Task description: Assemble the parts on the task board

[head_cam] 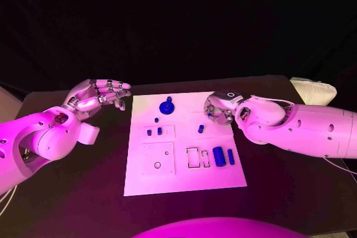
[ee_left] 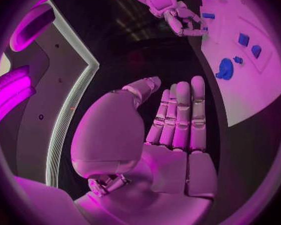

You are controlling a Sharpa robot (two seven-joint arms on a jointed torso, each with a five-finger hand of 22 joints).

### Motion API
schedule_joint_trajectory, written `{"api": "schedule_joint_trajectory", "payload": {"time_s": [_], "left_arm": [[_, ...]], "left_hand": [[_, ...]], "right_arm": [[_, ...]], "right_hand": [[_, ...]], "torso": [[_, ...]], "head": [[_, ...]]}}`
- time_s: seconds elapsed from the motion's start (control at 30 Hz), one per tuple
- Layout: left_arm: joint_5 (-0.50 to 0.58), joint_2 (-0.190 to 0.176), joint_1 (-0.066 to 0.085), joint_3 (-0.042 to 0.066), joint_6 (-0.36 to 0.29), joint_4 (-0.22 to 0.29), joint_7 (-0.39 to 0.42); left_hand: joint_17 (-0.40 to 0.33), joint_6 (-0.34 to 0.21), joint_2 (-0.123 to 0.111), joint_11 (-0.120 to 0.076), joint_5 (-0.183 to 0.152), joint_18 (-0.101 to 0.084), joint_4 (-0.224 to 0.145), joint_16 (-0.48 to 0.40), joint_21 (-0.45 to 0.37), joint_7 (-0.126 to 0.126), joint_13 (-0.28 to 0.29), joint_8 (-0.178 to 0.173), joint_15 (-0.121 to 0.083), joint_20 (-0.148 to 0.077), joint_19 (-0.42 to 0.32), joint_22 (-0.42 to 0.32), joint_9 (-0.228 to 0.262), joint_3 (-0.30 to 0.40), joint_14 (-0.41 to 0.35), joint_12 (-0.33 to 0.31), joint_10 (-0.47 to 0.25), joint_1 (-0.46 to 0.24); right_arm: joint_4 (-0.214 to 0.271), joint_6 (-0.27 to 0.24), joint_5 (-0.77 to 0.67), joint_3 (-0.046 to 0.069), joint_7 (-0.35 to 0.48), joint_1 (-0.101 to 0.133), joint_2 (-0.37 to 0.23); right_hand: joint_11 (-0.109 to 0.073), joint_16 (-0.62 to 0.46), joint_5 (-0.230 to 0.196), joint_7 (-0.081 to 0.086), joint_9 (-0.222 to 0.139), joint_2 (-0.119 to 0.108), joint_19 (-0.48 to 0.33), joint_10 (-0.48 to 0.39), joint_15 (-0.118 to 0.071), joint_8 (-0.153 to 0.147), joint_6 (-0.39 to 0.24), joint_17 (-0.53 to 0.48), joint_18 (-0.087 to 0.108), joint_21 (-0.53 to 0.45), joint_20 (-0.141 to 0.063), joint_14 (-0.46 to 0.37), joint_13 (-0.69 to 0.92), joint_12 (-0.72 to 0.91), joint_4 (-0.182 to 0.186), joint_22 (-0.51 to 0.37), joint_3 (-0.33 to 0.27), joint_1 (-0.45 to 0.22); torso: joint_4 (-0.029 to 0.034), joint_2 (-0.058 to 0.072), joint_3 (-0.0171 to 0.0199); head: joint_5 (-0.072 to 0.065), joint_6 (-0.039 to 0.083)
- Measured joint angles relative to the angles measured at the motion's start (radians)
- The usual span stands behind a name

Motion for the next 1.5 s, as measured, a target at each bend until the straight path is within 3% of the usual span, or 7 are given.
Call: {"api": "schedule_joint_trajectory", "payload": {"time_s": [0.33,0.63,0.9,1.03,1.23,1.5], "left_arm": [[0.0,0.0,-0.001,0.0,-0.001,-0.001,-0.002],[0.0,0.0,-0.002,0.0,-0.003,-0.007,-0.003],[0.0,0.001,-0.003,0.0,-0.004,-0.01,-0.004],[0.0,0.005,-0.004,0.0,-0.005,-0.011,-0.004],[0.0,0.013,-0.005,0.0,-0.01,-0.011,-0.004],[0.005,0.02,-0.006,0.0,-0.018,-0.01,-0.003]], "left_hand": [[-0.001,0.0,0.003,0.0,0.0,0.0,0.0,0.0,-0.005,0.0,-0.001,0.0,0.0,-0.004,0.004,-0.001,0.0,0.0,0.0,0.0,0.0,0.003],[-0.001,0.0,0.004,0.0,0.0,0.0,0.0,0.0,-0.005,0.0,-0.001,0.0,0.0,-0.004,0.004,-0.001,0.0,0.0,0.0,0.0,0.0,0.004],[-0.001,0.0,0.004,0.0,0.0,0.0,0.003,-0.003,-0.005,0.0,-0.001,0.0,0.0,-0.004,0.004,-0.003,0.0,-0.003,0.0,0.0,0.0,0.004],[-0.001,0.0,0.004,0.0,0.0,0.0,0.003,-0.003,-0.004,0.0,-0.001,0.0,0.0,-0.004,0.004,-0.003,0.0,-0.003,0.0,0.0,0.0,0.004],[-0.001,0.0,0.004,0.0,0.0,0.0,0.003,-0.003,-0.008,0.0,-0.001,0.0,0.0,-0.004,0.004,-0.004,0.0,-0.003,0.0,0.0,0.0,0.004],[-0.001,0.0,0.004,0.0,0.0,0.0,0.003,-0.003,-0.008,0.0,-0.002,0.0,0.0,-0.004,0.004,-0.004,0.0,-0.003,0.0,0.0,0.0,0.004]], "right_arm": [[0.018,-0.043,-0.009,-0.001,-0.012,-0.003,-0.013],[0.04,-0.101,0.012,0.01,-0.002,0.023,-0.041],[0.109,-0.167,0.066,0.013,0.036,0.035,-0.068],[0.15,-0.193,0.094,0.013,0.061,0.032,-0.067],[0.208,-0.223,0.128,0.012,0.098,0.01,-0.049],[0.227,-0.231,0.138,0.007,0.126,-0.029,0.01]], "right_hand": [[0.0,0.006,-0.006,0.0,0.002,0.0,0.0,0.0,0.0,0.0,0.0,0.002,0.0,0.006,0.0,0.0,0.001,-0.004,-0.008,0.0,0.008,0.0],[0.0,0.006,-0.01,0.0,0.004,0.0,0.0,0.0,0.0,0.0,0.0,0.003,0.0,0.006,0.0,0.0,0.001,-0.001,-0.011,0.0,0.011,0.0],[0.0,0.006,-0.012,0.0,0.003,0.001,0.0,0.0,0.0,0.0,0.0,0.004,0.0,0.012,0.0,0.0,0.001,-0.001,-0.011,0.0,0.011,0.001],[0.0,0.01,-0.014,0.0,0.004,0.001,0.0,0.0,0.0,0.0,0.0,0.004,0.0,0.012,0.0,0.0,0.001,-0.001,-0.013,0.0,0.013,0.001],[0.0,0.01,-0.016,0.0,0.005,0.001,0.0,0.0,0.0,0.0,0.0,0.004,0.0,0.012,0.0,0.0,0.001,-0.004,-0.025,-0.001,0.024,0.001],[0.0,0.01,-0.013,0.0,0.005,0.001,0.0,0.0,0.0,-0.001,0.0,0.004,0.0,0.012,0.0,0.0,0.001,-0.005,-0.026,-0.001,0.026,0.001]], "torso": [[-0.0001,0.0,-0.0001],[0.0,0.0,-0.0012],[-0.0007,0.0,-0.0016],[-0.0013,-0.001,-0.002],[-0.0013,-0.003,-0.0032],[-0.0021,-0.006,-0.0063]], "head": [[-0.002,0.001],[-0.006,0.002],[-0.003,0.008],[0.009,0.008],[0.026,0.01],[0.062,0.004]]}}
